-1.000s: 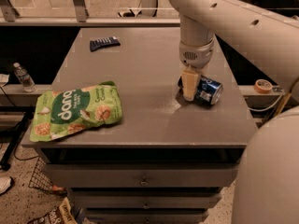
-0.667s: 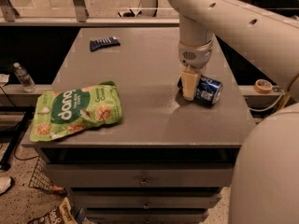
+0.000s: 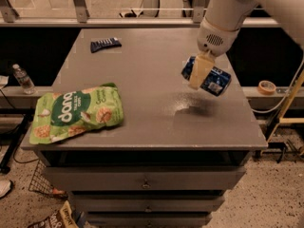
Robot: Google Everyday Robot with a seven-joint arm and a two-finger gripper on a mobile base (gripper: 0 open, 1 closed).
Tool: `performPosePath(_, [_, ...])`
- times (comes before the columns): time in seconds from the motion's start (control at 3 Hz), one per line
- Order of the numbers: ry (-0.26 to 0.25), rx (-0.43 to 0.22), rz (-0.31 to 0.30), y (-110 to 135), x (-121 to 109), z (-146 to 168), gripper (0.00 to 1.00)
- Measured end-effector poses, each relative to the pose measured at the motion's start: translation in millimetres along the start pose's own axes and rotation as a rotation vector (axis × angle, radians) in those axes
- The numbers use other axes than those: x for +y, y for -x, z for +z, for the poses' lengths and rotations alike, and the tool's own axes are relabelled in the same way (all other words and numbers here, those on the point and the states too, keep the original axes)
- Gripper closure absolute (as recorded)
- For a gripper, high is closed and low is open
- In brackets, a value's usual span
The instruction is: Place pepsi can upright
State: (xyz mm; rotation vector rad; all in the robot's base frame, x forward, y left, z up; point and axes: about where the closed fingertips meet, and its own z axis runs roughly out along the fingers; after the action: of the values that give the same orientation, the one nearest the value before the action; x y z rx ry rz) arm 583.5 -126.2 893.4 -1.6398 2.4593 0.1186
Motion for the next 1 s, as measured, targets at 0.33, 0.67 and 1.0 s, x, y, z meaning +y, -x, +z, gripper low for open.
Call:
performPosePath(0.33, [0.009,-0.206,-0.086,3,12,-17,1.00])
performPosePath(0.67, [0.012,-0.465,-0.159,-1,17,-27,1.00])
performPosePath(1.0, [0.038,-0.694,-0.170,-8,22,-24,1.00])
